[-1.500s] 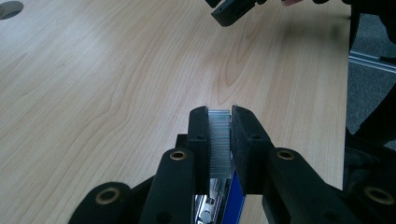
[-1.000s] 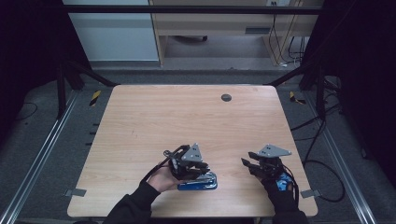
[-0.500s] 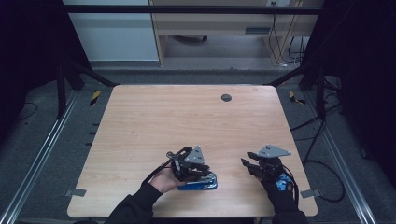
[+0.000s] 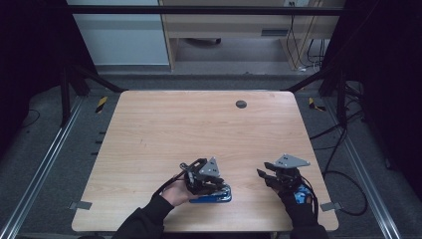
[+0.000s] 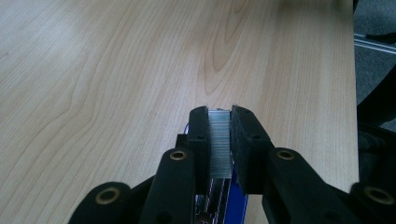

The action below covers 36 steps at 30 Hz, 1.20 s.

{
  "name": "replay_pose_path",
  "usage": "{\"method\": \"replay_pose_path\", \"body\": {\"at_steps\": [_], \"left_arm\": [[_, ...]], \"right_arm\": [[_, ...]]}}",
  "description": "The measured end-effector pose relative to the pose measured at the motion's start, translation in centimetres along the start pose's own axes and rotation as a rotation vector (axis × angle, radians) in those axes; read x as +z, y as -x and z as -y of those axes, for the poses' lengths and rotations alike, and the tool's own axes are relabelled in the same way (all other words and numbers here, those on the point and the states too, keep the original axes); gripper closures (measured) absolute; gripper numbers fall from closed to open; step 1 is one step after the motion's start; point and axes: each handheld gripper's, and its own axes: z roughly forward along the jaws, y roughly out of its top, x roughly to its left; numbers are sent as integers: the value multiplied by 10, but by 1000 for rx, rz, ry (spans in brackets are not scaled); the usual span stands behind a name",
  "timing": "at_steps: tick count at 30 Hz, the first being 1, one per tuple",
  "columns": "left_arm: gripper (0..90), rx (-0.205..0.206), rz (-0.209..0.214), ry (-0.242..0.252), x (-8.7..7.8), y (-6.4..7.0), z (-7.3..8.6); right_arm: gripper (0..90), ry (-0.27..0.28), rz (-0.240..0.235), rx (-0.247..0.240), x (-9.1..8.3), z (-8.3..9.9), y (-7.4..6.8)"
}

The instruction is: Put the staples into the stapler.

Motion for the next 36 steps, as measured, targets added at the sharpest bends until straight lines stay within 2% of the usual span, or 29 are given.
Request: {"method": "replay_pose_path", "body": {"at_steps": [5,18,36], "left_arm": [[777,-3,7,4,4,0,0],[777,21,34,2,4,-5,0],[777,56,95,-3,6,-13,3]], "right_arm": [[585,1,-1,0,0,0,0],[587,3,-2,-4,1,0,1],[588,-1,-2,-4,1,0,0]]}}
